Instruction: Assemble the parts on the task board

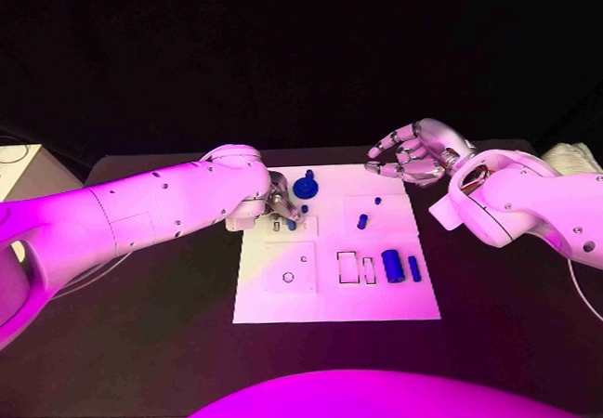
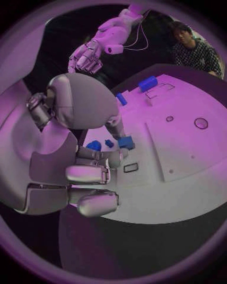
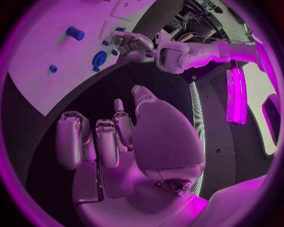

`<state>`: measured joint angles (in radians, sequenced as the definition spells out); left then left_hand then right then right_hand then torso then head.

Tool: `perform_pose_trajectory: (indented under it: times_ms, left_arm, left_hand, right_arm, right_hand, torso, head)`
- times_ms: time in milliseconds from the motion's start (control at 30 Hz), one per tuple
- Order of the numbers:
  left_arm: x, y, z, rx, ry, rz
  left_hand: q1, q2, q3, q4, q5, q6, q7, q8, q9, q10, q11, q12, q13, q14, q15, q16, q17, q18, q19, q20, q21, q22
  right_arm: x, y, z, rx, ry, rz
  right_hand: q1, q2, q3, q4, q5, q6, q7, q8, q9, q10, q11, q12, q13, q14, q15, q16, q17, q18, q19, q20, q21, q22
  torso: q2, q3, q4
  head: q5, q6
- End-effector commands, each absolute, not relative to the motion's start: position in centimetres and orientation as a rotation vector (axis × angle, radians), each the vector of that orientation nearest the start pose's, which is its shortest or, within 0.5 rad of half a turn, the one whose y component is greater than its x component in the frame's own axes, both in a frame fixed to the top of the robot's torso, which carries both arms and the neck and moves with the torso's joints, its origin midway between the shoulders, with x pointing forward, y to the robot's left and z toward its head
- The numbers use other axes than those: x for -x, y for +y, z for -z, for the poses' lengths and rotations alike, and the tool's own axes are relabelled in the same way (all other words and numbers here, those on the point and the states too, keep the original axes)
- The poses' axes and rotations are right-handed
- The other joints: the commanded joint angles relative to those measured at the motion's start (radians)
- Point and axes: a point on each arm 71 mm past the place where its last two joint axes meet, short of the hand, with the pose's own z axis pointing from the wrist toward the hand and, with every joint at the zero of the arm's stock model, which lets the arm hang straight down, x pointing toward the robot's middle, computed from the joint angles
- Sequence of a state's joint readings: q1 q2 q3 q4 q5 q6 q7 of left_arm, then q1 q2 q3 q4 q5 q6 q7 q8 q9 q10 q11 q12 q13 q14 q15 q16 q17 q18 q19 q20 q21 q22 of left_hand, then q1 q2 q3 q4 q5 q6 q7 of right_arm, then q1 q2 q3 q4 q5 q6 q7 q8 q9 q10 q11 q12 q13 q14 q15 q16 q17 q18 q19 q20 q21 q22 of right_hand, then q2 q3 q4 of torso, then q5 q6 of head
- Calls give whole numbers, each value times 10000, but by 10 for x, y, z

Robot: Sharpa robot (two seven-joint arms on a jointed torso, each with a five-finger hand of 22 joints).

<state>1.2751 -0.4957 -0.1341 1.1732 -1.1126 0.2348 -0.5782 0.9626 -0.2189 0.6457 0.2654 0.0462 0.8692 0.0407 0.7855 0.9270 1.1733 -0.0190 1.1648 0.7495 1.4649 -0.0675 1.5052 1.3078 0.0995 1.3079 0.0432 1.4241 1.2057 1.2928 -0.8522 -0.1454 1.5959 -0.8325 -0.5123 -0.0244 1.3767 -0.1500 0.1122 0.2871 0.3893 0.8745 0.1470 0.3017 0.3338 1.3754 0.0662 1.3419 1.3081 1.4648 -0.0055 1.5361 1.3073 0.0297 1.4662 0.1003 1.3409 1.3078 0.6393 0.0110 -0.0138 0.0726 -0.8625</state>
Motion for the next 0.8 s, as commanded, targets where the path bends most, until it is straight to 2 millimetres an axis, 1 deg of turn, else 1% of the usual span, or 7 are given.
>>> perform_pose_trajectory:
  times_ms: [33, 133, 233, 367, 800]
  left_arm:
    - [-525, 146, 249, 153, 24434, 1819]
    - [-525, 147, 250, 154, 24439, 1768]
    - [-526, 148, 250, 165, 24433, 1727]
    - [-526, 148, 250, 177, 24427, 1686]
    - [-525, 149, 249, 265, 24342, 1866]
  left_hand:
    - [-151, 16, -318, 162, 64, 36, 75, -85, 20, -50, 18, -6, -6, 643, -39, -32, 1310, -187, 24, 12, -63, -21]
    - [-169, 24, -528, 223, 65, 34, 76, -105, 28, -65, 19, -12, -19, 638, -37, -39, 1300, -186, 23, 15, -67, -23]
    - [-180, 31, -591, 234, 65, 33, 76, -111, 30, -66, 19, -11, -17, 638, -36, -39, 1300, -188, 29, 16, -64, -13]
    - [-288, 98, -912, 260, 66, 36, 74, -143, 39, -74, 19, -10, -14, 638, -36, -37, 1305, -187, 28, 18, -69, -13]
    - [-157, 145, -1038, 214, 68, 35, 64, -159, 50, -85, 11, -16, -29, 640, -41, -35, 1311, -184, 21, 16, -76, -22]
  right_arm:
    - [-478, -195, 171, -3977, 16447, -9457]
    - [-478, -196, 171, -3980, 16442, -9455]
    - [-478, -196, 170, -3981, 16439, -9454]
    - [-478, -196, 170, -3981, 16443, -9454]
    - [-478, -196, 171, -3987, 16454, -9442]
  right_hand:
    - [-95, -16, 64, 5, 13, -62, 11, 61, 12, -26, -21, -21, 529, 895, -55, -28, 2016, 185, 268, -99, -14, 1497]
    - [-95, -16, 64, 5, 13, -62, 11, 61, 12, -26, -21, -21, 529, 895, -55, -28, 2016, 185, 268, -99, -14, 1497]
    - [-103, -17, 65, 8, 8, -65, 12, 64, 13, -52, -20, -50, 502, 888, -54, -43, 1992, 190, 260, -98, -40, 1485]
    - [-117, -19, 63, 13, -3, -67, 13, 67, 13, -45, -18, -41, 509, 891, -53, -38, 2001, 190, 260, -98, -41, 1485]
    - [-117, -19, 63, 13, -3, -67, 13, 67, 13, -45, -18, -41, 509, 891, -53, -38, 2001, 190, 260, -98, -41, 1485]
  torso:
    - [-1, -4, 9]
    - [-8, 0, 8]
    - [-11, 2, 7]
    - [-8, -1, 4]
    - [-1, -2, 5]
  head:
    - [2, -19]
    - [-1, -19]
    - [2, -21]
    - [5, -23]
    - [8, -9]
